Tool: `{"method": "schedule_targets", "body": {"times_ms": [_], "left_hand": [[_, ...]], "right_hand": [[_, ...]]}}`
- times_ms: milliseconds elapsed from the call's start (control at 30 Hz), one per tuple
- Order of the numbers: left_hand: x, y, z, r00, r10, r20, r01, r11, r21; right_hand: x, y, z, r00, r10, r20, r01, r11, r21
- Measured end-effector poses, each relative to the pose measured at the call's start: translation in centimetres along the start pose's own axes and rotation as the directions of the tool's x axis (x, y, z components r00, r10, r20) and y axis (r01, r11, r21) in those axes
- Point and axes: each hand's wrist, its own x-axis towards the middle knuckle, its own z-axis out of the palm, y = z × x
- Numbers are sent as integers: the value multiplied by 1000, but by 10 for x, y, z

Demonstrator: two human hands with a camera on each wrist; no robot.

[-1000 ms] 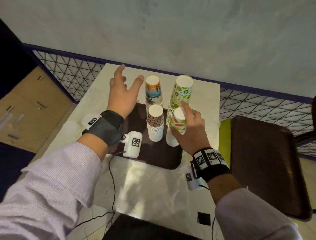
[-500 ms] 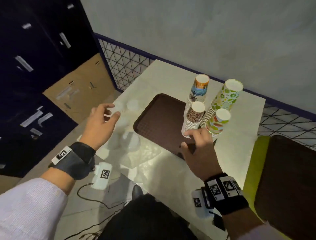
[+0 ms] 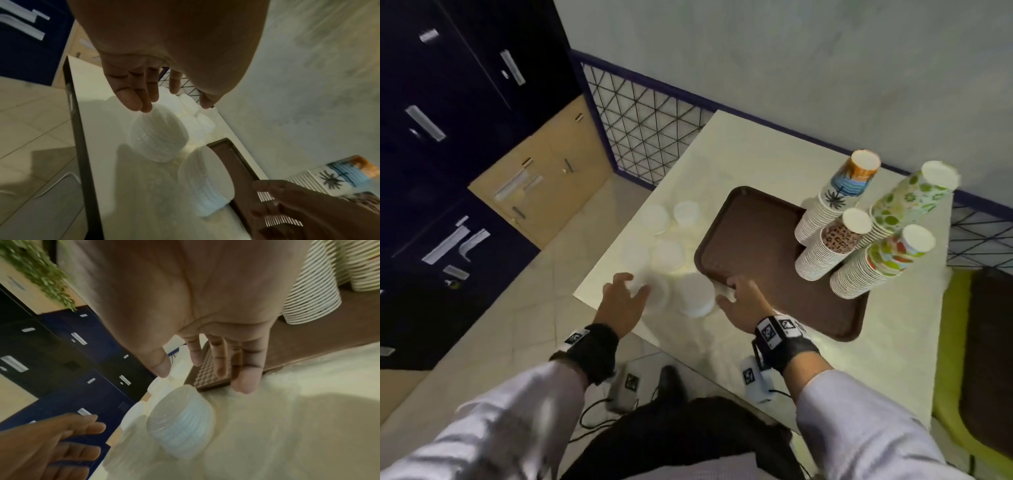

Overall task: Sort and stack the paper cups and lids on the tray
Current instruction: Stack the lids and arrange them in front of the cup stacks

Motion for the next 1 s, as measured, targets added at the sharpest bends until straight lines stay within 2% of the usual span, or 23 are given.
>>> {"method": "schedule_targets", "body": {"times_ms": [100, 167, 300, 533, 733, 1000], "left_hand": [[18, -6, -2, 989, -113, 93, 113, 994, 2], [24, -8, -1, 981, -144, 130, 145, 989, 3], [32, -12, 4, 973, -191, 127, 195, 981, -19], [40, -19, 10, 968, -209, 140, 213, 977, -12], [43, -17, 14, 972, -181, 149, 192, 979, -63], [47, -18, 21, 961, -206, 183, 203, 979, 37]], "right_hand": [[17, -17, 18, 998, 67, -3, -67, 997, -33], [23, -25, 28, 996, 88, -3, -88, 995, -54], [32, -32, 46, 994, 100, -32, -103, 991, -90], [41, -35, 63, 989, 144, -41, -147, 983, -105], [48, -34, 71, 992, 116, -47, -121, 983, -140], [53, -33, 70, 980, 187, -61, -195, 967, -165]]}}
